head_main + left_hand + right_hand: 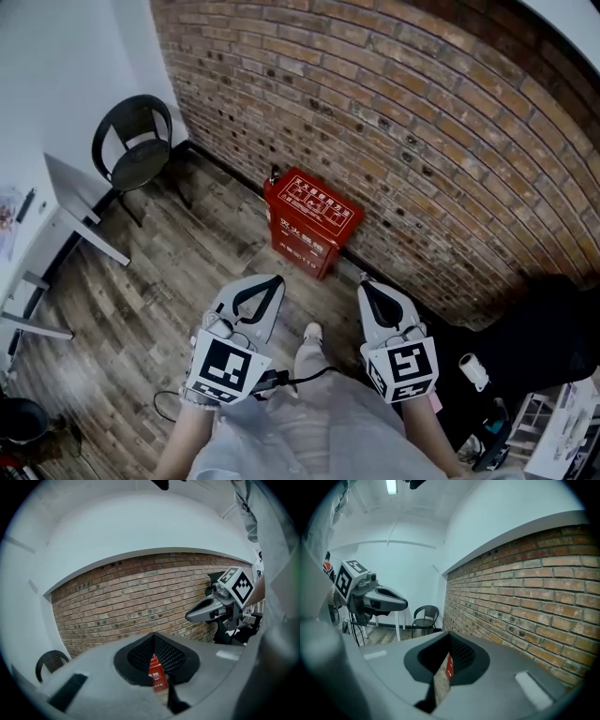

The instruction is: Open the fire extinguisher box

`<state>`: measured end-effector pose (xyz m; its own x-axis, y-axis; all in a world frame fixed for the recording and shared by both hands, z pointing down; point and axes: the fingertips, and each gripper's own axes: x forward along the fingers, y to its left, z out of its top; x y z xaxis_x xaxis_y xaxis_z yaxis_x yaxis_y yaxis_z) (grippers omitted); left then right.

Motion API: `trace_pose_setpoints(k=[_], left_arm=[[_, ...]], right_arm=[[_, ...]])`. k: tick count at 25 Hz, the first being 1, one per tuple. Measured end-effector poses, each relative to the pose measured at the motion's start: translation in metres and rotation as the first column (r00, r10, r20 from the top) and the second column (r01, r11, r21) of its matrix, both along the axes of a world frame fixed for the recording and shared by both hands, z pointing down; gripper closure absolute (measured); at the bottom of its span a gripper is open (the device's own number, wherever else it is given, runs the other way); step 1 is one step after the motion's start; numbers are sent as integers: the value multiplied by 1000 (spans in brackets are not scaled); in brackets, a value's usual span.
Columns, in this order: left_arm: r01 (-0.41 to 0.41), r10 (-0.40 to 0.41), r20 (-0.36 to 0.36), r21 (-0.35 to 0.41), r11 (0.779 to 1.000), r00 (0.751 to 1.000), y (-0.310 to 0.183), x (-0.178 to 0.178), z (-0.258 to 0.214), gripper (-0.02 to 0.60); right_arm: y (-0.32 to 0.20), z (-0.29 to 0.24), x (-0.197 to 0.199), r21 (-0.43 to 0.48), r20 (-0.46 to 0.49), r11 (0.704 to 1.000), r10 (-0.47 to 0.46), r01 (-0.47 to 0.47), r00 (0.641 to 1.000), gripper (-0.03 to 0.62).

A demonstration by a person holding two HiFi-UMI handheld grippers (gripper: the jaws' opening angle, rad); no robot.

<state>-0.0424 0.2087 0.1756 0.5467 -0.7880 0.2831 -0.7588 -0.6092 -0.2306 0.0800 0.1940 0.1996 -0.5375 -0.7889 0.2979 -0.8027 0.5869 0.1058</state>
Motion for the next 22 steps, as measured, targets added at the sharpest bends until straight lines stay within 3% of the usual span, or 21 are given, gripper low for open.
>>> trace_pose_setpoints(k=[22], left_arm=[[128, -129, -12, -60, 990, 992, -165, 15, 13, 584]], right_arm=[[-175, 21, 18, -80, 0, 990, -118, 117, 993, 585]])
